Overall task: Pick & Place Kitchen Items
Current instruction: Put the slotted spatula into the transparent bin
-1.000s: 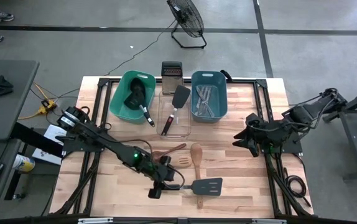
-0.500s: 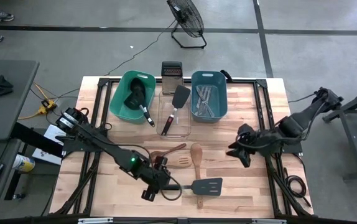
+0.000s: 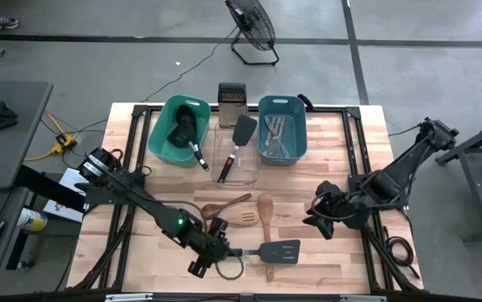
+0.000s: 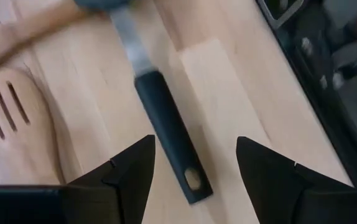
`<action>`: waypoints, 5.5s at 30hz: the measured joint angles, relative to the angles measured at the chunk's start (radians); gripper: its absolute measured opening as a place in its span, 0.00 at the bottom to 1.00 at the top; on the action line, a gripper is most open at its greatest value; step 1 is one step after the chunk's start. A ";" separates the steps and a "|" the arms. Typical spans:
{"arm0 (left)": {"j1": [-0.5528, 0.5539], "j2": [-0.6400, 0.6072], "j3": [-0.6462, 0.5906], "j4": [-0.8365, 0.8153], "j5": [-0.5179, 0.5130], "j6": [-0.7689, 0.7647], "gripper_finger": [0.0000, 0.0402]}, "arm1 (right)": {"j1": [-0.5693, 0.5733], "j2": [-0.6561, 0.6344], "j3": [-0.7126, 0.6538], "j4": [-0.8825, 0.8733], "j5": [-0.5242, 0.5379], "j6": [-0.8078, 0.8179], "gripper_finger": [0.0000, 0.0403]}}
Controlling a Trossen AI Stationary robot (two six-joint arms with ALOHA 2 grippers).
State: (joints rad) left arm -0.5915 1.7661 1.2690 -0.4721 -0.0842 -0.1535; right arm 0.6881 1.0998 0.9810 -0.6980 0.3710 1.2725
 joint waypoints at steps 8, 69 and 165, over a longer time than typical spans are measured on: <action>-0.018 0.047 0.017 0.002 -0.104 -0.005 0.56 | 0.020 0.022 0.000 -0.001 0.006 0.033 0.44; -0.017 0.276 0.019 -0.088 -0.047 -0.289 0.25 | 0.019 0.021 0.000 0.015 0.068 0.042 0.44; 0.890 -0.069 0.014 0.770 0.925 -0.579 0.24 | 0.246 -0.344 0.000 0.554 1.199 -1.060 0.44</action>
State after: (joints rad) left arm 0.2985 1.6970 1.2835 0.2980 0.8411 -0.7325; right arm 0.9338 0.7558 0.9813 -0.1436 1.5696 0.2123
